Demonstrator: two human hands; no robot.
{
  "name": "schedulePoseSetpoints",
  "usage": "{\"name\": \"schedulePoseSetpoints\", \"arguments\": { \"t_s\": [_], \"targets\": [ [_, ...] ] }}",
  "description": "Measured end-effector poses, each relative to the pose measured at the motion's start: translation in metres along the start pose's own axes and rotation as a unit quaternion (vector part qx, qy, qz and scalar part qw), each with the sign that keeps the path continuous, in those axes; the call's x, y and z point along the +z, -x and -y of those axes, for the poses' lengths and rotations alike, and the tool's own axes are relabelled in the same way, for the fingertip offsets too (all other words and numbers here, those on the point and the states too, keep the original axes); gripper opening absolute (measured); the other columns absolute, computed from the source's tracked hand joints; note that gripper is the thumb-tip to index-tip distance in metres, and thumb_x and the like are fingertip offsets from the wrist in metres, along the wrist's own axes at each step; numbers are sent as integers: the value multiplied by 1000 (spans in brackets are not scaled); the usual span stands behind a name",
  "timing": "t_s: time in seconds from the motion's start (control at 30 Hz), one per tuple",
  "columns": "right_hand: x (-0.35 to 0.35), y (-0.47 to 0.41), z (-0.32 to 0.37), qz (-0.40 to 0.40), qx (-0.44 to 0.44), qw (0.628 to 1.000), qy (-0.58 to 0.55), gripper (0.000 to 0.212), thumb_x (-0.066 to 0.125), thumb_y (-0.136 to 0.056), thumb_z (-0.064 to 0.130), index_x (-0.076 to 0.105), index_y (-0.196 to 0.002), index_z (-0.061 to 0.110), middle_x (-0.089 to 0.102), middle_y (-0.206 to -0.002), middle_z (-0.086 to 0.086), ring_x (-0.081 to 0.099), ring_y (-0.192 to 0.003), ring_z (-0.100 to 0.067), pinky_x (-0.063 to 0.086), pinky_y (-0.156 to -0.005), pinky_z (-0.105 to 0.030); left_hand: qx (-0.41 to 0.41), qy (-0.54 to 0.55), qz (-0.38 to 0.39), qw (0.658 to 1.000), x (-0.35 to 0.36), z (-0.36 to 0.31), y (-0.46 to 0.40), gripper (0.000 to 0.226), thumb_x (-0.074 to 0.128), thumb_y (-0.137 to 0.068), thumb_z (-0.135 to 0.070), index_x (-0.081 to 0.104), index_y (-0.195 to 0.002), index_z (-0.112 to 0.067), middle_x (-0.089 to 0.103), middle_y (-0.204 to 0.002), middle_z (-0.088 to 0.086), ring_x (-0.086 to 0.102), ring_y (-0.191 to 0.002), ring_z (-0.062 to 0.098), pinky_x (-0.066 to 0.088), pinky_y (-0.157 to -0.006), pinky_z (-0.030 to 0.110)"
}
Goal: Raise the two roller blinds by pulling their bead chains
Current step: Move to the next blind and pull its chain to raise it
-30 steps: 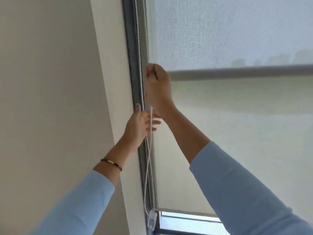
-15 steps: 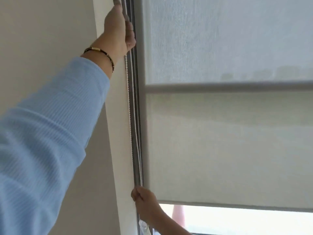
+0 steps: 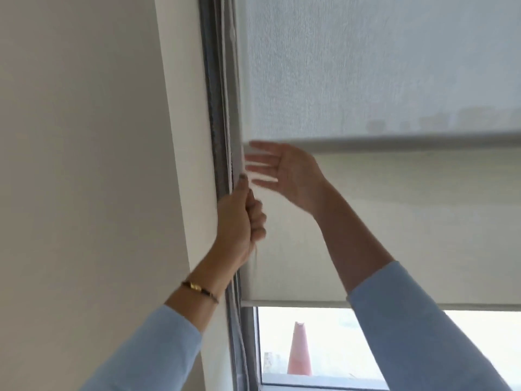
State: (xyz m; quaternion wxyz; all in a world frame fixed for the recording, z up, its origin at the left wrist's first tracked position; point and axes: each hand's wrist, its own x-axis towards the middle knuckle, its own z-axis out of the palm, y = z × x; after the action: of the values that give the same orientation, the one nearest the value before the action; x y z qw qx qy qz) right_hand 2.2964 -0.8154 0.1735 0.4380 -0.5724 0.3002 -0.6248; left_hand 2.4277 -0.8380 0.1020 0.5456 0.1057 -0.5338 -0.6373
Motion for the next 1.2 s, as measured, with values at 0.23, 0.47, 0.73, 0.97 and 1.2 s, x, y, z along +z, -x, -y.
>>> {"name": "schedulePoseSetpoints", "arguments": {
  "t_s": [0.23, 0.47, 0.73, 0.97, 1.2],
  "targets": [
    [47, -40, 65, -68, -53, 996, 20, 25, 42, -105, 18, 64, -110, 6, 61, -80, -8, 58, -64, -20, 53, -61, -31, -173, -58, -11, 983, -61, 136, 81, 60, 64, -83, -67, 31, -54, -26, 23, -47, -5, 16, -35, 10, 18, -37, 14],
    [52, -42, 22, -167, -114, 970, 135, 38, 31, -104, 6, 49, -73, 17, 35, -55, -1, 29, -38, -9, 21, -41, -21, -300, -147, -49, 942, -81, 192, 136, 67, 51, -103, -35, 33, -41, -19, 27, -40, 2, 26, -29, 11, 19, -41, 21],
    [47, 9, -66, -152, -117, 962, 193, 34, 32, -106, 4, 51, -78, 10, 36, -56, -1, 30, -46, -11, 26, -46, -28, -283, -276, 86, 914, -92, 145, 84, 55, 41, -101, -44, 71, -65, -15, 66, -64, 4, 58, -55, 13, 47, -57, 24],
    [35, 17, -92, -172, -106, 956, 213, 43, 35, -98, -1, 48, -65, 23, 42, -46, 14, 36, -43, -2, 29, -44, -17, -131, -146, -45, 980, -49, 50, -14, 38, 32, -109, -20, 63, -113, 1, 74, -101, 22, 71, -90, 26, 60, -72, 34],
    [23, 21, -101, -186, -116, 945, 242, 21, 34, -88, 12, 46, -71, 16, 38, -60, 2, 33, -54, -16, 28, -52, -30, 14, -96, 118, 988, 26, -79, -101, 71, 23, -103, -56, 78, -87, -15, 77, -82, 4, 73, -78, 21, 61, -72, 35]
  ]
}}
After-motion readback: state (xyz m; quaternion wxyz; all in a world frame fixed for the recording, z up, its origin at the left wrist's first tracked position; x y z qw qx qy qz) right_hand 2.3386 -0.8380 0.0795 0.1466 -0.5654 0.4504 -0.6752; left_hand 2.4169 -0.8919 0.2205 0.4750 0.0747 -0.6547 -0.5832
